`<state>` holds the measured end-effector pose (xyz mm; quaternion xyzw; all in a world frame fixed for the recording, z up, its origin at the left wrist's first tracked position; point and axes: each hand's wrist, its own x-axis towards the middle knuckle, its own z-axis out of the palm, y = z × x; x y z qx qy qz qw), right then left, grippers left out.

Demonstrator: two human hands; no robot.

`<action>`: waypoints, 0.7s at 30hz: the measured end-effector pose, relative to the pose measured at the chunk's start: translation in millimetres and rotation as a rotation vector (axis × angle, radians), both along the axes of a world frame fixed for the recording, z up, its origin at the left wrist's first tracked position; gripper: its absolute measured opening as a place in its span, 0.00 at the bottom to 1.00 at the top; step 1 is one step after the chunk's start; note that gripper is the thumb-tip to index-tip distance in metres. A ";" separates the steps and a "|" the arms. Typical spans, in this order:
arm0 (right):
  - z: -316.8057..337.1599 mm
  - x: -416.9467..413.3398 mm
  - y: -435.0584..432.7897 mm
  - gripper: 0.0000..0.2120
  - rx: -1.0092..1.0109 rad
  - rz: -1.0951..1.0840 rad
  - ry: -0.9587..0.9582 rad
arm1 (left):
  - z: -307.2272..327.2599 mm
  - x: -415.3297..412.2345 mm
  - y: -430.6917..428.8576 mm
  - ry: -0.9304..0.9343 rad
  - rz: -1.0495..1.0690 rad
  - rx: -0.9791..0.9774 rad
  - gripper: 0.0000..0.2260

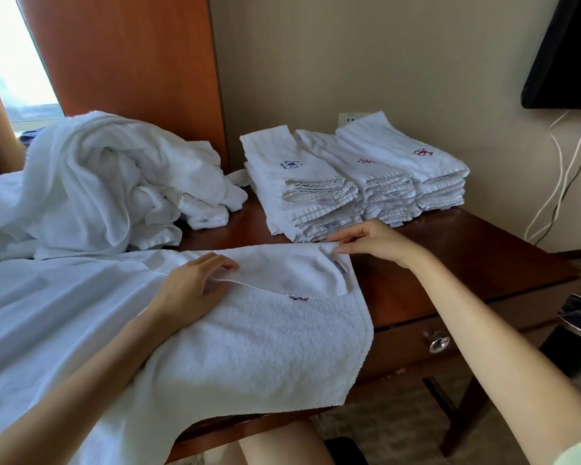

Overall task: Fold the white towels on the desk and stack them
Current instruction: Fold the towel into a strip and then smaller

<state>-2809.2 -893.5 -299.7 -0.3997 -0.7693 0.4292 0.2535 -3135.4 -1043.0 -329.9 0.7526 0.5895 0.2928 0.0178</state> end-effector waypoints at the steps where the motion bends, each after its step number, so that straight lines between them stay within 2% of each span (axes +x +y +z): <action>1: -0.2 2.9 -0.3 0.11 -0.008 0.002 -0.015 | -0.5 -0.1 0.3 -0.001 -0.004 0.001 0.13; 7: -3.6 -6.1 -4.7 0.08 -0.007 0.056 -0.038 | -2.0 -0.3 1.1 0.015 -0.004 0.016 0.12; 11: -9.9 -11.2 0.5 0.09 0.166 -0.081 0.083 | -2.1 -0.7 1.1 0.025 -0.005 0.024 0.12; 13: -17.6 -8.9 4.0 0.12 0.257 -0.248 0.106 | -1.6 -0.6 0.8 0.018 -0.022 0.034 0.12; 15: -25.1 -6.1 2.9 0.12 0.311 -0.362 0.018 | -0.9 0.4 0.1 0.032 -0.050 0.055 0.11; 18: -33.0 -5.5 -7.0 0.08 0.405 -0.392 -0.188 | 0.6 2.1 -0.5 0.071 -0.078 0.082 0.10; 21: -28.2 -10.2 -24.1 0.03 0.450 -0.509 -0.276 | 2.8 3.2 -2.0 0.103 -0.097 0.108 0.10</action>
